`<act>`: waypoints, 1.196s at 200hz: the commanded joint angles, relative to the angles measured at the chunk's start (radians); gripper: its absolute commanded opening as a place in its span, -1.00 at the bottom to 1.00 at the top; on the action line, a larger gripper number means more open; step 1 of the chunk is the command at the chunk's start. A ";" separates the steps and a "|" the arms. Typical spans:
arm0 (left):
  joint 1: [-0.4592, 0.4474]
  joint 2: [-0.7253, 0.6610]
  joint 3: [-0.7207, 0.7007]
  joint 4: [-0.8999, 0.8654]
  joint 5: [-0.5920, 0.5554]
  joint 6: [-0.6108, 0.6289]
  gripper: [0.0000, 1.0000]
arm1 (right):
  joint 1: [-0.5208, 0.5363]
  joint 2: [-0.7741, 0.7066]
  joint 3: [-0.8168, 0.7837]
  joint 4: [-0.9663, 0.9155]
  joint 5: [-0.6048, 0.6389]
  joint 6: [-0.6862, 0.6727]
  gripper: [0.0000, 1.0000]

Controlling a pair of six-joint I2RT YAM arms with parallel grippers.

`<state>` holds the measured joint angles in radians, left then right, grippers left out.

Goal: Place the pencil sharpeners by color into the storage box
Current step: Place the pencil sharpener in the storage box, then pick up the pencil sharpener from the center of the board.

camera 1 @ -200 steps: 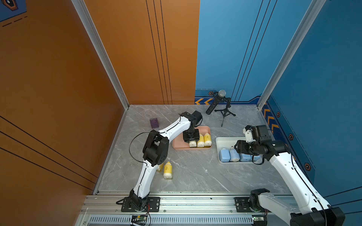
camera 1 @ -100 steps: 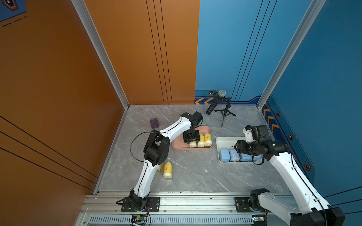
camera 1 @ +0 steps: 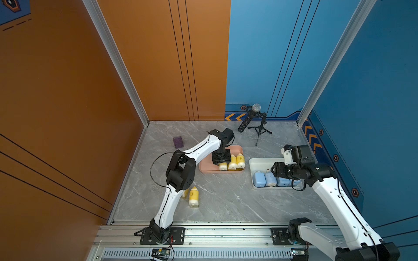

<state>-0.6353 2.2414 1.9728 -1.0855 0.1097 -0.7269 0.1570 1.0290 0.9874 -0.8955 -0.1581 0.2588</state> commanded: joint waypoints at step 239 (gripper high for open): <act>0.014 -0.638 -0.490 -0.040 -0.180 0.060 0.15 | -0.004 0.008 -0.017 0.023 -0.070 -0.013 0.29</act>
<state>-0.6201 1.7084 1.5719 -1.0840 -0.0013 -0.6991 0.1570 1.0283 0.9791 -0.8936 -0.2054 0.2584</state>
